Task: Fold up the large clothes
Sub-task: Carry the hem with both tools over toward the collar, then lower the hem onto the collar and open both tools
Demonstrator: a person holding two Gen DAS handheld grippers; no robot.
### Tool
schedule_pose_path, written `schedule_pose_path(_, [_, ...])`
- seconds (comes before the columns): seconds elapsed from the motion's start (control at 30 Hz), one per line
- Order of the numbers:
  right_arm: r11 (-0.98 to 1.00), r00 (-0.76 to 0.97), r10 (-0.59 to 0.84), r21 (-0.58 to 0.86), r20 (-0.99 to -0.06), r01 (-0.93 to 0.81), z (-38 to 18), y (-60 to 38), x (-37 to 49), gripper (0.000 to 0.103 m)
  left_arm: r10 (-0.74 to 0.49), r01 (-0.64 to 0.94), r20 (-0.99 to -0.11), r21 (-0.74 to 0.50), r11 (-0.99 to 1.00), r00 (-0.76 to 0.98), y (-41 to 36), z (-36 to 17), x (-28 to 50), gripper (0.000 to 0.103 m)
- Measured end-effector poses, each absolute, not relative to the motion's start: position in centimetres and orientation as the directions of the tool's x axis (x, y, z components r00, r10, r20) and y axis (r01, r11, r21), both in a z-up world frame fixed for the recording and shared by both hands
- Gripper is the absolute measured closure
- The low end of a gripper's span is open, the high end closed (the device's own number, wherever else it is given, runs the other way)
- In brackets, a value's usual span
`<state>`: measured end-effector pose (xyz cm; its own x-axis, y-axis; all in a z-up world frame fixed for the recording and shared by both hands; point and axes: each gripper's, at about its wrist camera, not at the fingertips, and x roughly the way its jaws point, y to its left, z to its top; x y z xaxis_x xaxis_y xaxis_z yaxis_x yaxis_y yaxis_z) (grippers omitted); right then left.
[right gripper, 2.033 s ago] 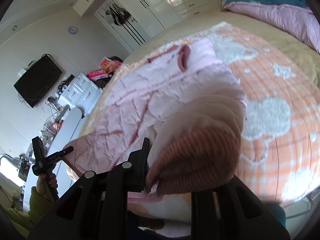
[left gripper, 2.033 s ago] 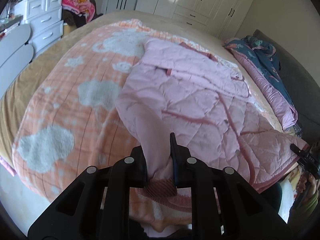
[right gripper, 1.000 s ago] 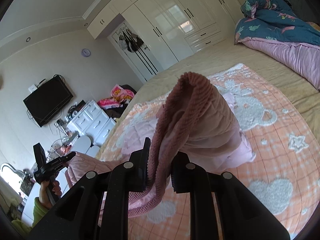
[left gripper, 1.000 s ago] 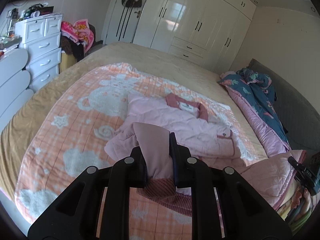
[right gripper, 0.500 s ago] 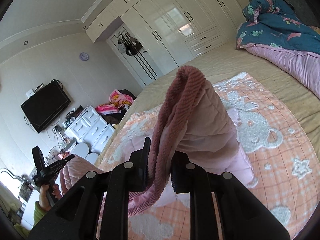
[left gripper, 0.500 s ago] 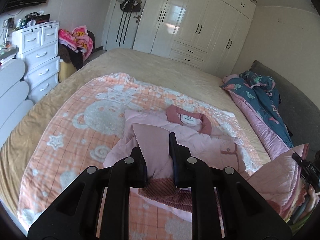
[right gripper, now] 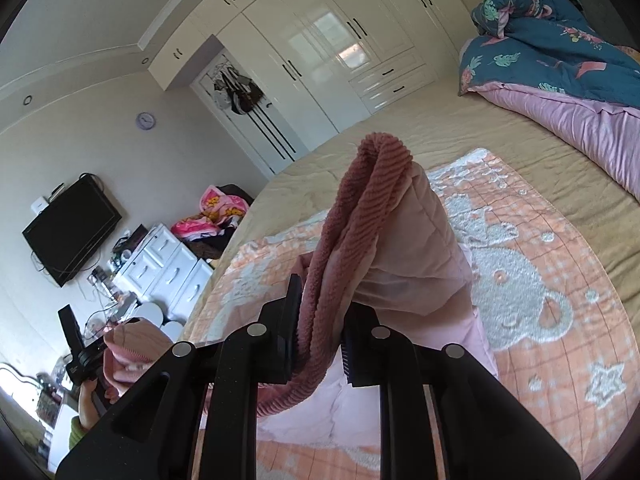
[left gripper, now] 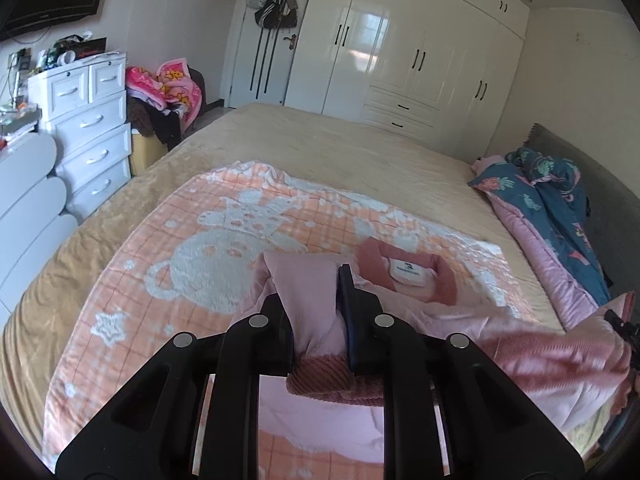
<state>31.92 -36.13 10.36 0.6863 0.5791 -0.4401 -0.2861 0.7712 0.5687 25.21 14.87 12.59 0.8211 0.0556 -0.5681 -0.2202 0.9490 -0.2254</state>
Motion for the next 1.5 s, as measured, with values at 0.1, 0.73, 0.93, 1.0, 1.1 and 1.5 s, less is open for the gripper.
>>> schedule_pose_path(0.1, [0.787, 0.685, 0.561, 0.557, -0.465, -0.267, 10.0, -35.8, 33.9, 0.087, 0.077, -0.232, -0.575, -0.201, 0.952, 0.815, 15.0, 12.4, 26.6, 0.092])
schedule_pose_path(0.73, [0.713, 0.602, 0.592, 0.696, -0.536, -0.081, 3.3, -35.4, 43.8, 0.070, 0.160, -0.300, -0.663, -0.102, 0.948, 0.732, 16.2, 7.9, 34.5, 0.092])
schedule_pose_path(0.93, [0.658, 0.605, 0.628, 0.749, -0.490, -0.076, 2.2, -35.8, 44.7, 0.050, 0.173, -0.306, -0.678, -0.080, 0.948, 0.714, 16.2, 6.7, 35.9, 0.091])
schedule_pose_path(1.0, [0.652, 0.617, 0.631, 0.753, -0.470, -0.094, 2.4, -36.0, 44.2, 0.041, 0.177, -0.309, -0.679, -0.077, 0.948, 0.712, 16.1, 6.4, 36.1, 0.091])
schedule_pose_path(1.1, [0.676, 0.630, 0.627, 0.722, -0.459, -0.147, 2.8, -35.6, 43.0, 0.034, 0.180, -0.309, -0.680, -0.072, 0.948, 0.710, 16.0, 6.2, 36.3, 0.091])
schedule_pose_path(1.5, [0.859, 0.577, 0.508, 0.424, -0.639, -0.286, -0.7, -29.8, 37.4, 0.021, 0.183, -0.302, -0.673, -0.064, 0.951, 0.717, 15.3, 6.0, 36.4, 0.087])
